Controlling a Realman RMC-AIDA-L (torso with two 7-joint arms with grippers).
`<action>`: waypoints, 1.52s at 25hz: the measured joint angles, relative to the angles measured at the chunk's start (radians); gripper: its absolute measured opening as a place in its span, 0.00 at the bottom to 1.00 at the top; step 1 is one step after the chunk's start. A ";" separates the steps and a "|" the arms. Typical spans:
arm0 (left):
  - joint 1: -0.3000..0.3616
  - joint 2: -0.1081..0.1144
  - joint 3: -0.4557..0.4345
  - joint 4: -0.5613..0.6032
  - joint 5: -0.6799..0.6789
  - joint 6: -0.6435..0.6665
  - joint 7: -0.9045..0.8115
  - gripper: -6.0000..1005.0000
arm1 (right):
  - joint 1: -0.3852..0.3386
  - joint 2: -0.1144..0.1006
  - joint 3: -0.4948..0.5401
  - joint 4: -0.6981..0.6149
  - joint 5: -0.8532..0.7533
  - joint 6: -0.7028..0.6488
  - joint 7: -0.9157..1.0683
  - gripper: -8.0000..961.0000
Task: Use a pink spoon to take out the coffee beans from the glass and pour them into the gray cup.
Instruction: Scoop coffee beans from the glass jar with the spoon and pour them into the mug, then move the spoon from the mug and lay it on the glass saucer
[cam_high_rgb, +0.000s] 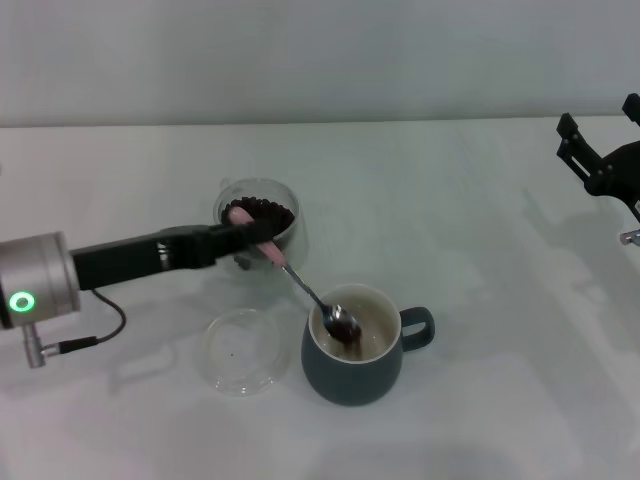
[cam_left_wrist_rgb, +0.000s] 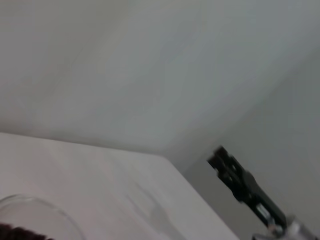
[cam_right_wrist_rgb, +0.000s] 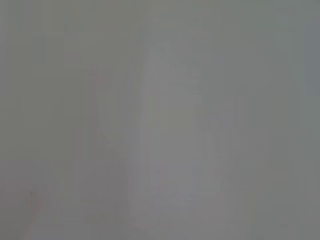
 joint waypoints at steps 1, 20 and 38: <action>-0.006 0.000 0.012 0.001 0.001 0.000 0.020 0.14 | 0.000 0.000 0.000 0.000 0.000 0.003 0.000 0.90; 0.018 -0.007 0.046 0.015 -0.242 -0.004 0.112 0.14 | -0.005 0.003 0.000 0.006 0.000 0.007 0.002 0.90; 0.384 0.051 0.030 -0.132 -0.461 0.003 -0.064 0.13 | -0.001 0.002 0.000 0.000 0.000 0.008 0.029 0.90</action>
